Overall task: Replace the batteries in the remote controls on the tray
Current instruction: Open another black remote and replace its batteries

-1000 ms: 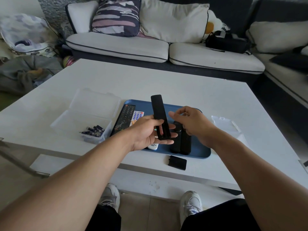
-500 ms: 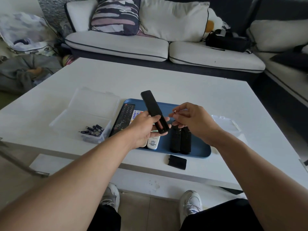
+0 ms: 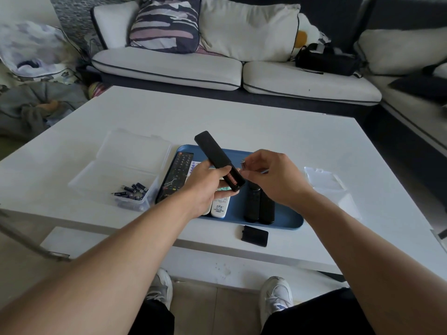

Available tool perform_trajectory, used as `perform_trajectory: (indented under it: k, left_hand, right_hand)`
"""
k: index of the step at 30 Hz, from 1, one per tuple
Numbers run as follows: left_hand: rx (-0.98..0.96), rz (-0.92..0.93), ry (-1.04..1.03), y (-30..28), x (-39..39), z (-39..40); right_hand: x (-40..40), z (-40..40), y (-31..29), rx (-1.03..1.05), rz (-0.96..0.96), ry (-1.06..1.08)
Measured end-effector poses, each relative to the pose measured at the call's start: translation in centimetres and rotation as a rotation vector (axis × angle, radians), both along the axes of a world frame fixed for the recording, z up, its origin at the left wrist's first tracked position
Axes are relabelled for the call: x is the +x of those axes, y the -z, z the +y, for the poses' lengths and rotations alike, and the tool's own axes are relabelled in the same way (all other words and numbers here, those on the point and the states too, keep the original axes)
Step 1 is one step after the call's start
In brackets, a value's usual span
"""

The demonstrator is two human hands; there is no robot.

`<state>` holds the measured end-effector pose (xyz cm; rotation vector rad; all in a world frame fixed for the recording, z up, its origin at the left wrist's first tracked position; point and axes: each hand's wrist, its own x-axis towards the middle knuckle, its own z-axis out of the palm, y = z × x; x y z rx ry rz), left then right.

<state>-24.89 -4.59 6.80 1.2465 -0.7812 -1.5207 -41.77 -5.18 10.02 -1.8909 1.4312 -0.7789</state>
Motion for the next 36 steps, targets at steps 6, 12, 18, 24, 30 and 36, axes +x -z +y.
perform_trajectory:
  k: [6, 12, 18, 24, 30, 36]
  left_hand:
    - [0.005, 0.032, 0.007, 0.0, -0.1, 0.0]
    - [-0.014, 0.134, 0.019, -0.2, -0.4, -0.1]
    - [-0.018, 0.132, -0.060, -0.1, -0.5, -0.2]
    - [0.006, 0.127, -0.084, 0.0, 0.0, -0.4]
    - [-0.009, 0.065, -0.021, -0.1, 0.0, -0.4]
    - [-0.025, 0.007, 0.072, -0.1, 0.2, -0.2]
  right_hand:
    - [-0.1, 0.4, -0.6, -0.036, -0.123, 0.013]
    - [-0.1, 0.4, 0.0, -0.086, -0.116, 0.145]
    - [0.0, 0.8, 0.2, -0.124, 0.037, 0.169]
    - [-0.2, 0.5, 0.1, -0.164, 0.297, 0.053]
    - [-0.5, 0.7, 0.3, -0.104, 0.056, 0.062]
    - [-0.8, 0.6, 0.7, 0.048, -0.002, 0.059]
